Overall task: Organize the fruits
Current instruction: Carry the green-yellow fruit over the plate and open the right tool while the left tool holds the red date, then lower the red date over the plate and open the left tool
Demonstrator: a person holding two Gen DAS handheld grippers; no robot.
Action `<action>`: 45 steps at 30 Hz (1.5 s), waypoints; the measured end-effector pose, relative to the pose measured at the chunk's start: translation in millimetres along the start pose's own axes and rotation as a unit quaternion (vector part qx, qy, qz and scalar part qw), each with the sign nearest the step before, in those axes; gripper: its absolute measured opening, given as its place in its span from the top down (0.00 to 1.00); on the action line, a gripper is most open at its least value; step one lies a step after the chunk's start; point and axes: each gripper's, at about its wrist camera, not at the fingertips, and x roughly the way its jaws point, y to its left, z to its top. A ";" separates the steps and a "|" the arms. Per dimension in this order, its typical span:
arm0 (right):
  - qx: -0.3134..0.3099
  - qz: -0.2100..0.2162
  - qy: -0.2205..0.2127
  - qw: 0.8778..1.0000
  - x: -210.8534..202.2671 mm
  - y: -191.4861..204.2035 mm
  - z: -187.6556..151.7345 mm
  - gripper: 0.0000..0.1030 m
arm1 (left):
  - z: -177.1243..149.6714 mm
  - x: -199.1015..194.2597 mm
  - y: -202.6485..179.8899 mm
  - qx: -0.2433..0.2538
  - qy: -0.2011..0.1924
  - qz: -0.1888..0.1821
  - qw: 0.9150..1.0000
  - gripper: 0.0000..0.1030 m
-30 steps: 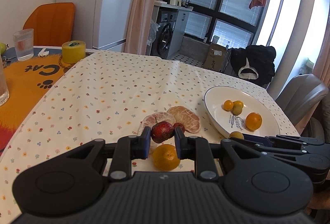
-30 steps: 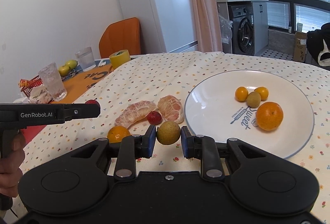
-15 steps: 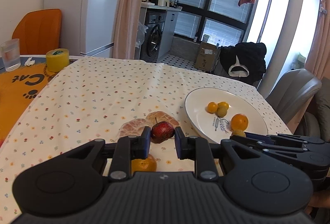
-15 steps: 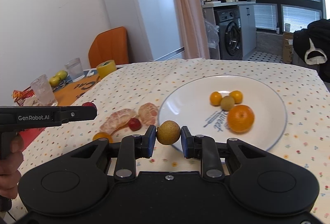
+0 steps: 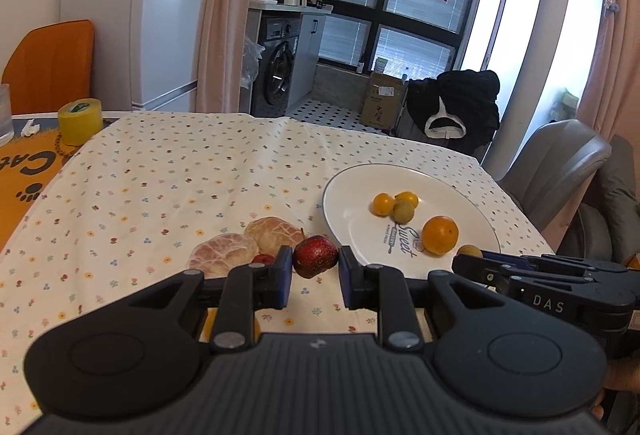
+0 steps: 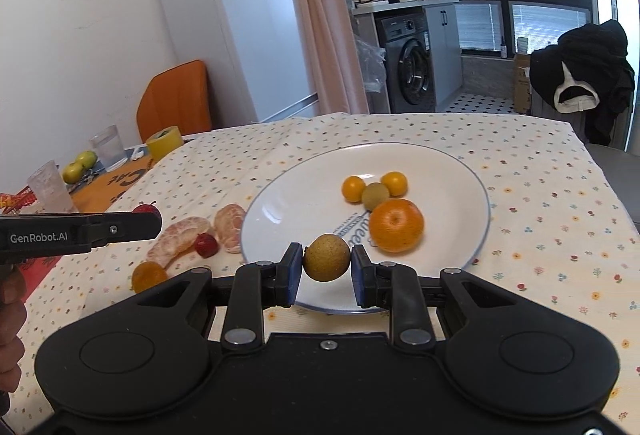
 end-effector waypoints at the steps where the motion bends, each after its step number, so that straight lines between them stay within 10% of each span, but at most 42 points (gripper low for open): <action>1: 0.002 -0.001 0.000 1.000 0.5 -1.3 -0.2 0.73 | 0.2 1.3 -2.0 0.002 0.001 -0.001 1.000 0.78; 36: 0.023 -0.013 -0.018 0.999 -23.0 -22.4 -10.6 0.53 | 7.1 33.3 -46.1 0.009 0.016 -0.066 0.998 0.73; 45: 0.018 -0.007 -0.022 1.000 -22.0 -11.6 -10.1 0.40 | 5.2 14.2 -18.7 -0.016 -0.002 -0.027 0.999 0.30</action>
